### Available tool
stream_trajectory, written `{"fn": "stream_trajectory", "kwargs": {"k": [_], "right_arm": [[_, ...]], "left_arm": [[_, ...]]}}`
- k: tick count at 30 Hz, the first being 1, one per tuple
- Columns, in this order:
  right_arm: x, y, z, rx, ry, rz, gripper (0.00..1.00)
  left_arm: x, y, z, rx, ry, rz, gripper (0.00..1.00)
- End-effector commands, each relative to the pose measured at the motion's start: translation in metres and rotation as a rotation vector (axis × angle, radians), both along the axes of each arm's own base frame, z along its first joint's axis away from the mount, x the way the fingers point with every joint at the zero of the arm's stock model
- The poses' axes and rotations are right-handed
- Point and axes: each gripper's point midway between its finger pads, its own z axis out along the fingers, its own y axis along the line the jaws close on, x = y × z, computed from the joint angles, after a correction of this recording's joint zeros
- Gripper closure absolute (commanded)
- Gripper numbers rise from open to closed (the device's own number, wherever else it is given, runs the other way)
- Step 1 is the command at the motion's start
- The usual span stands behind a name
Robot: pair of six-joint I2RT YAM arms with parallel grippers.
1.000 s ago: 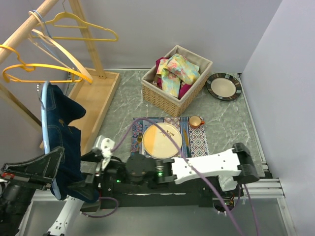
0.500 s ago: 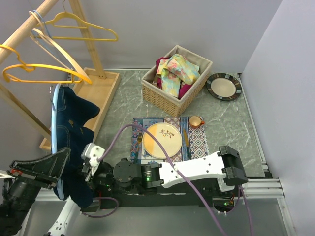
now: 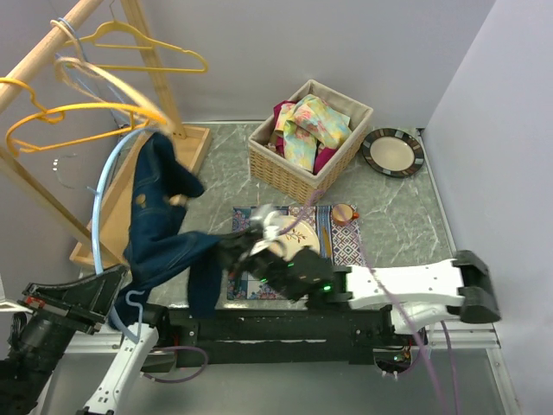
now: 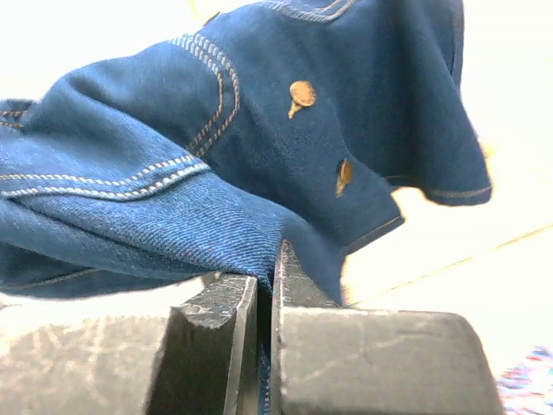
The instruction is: Remove the skirt from the hanger
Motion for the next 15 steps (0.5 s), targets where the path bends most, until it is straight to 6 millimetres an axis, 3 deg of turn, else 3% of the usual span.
{"fn": "stream_trajectory", "kwargs": {"k": [1, 2, 7, 15], "right_arm": [[0.074, -0.113, 0.062, 0.189, 0.028, -0.389, 1.0], [0.076, -0.13, 0.075, 0.209, 0.013, -0.414, 1.0], [0.087, -0.167, 0.105, 0.246, -0.018, -0.458, 1.0], [0.049, -0.187, 0.164, 0.369, -0.115, -0.253, 1.0]], "left_arm": [[-0.024, 0.026, 0.067, -0.013, -0.3, 0.129, 0.99], [-0.023, 0.026, 0.067, -0.013, -0.301, 0.13, 0.99], [-0.007, 0.024, 0.067, -0.005, -0.283, 0.132, 0.99], [0.011, 0.023, 0.056, 0.012, -0.246, 0.144, 0.99]]}}
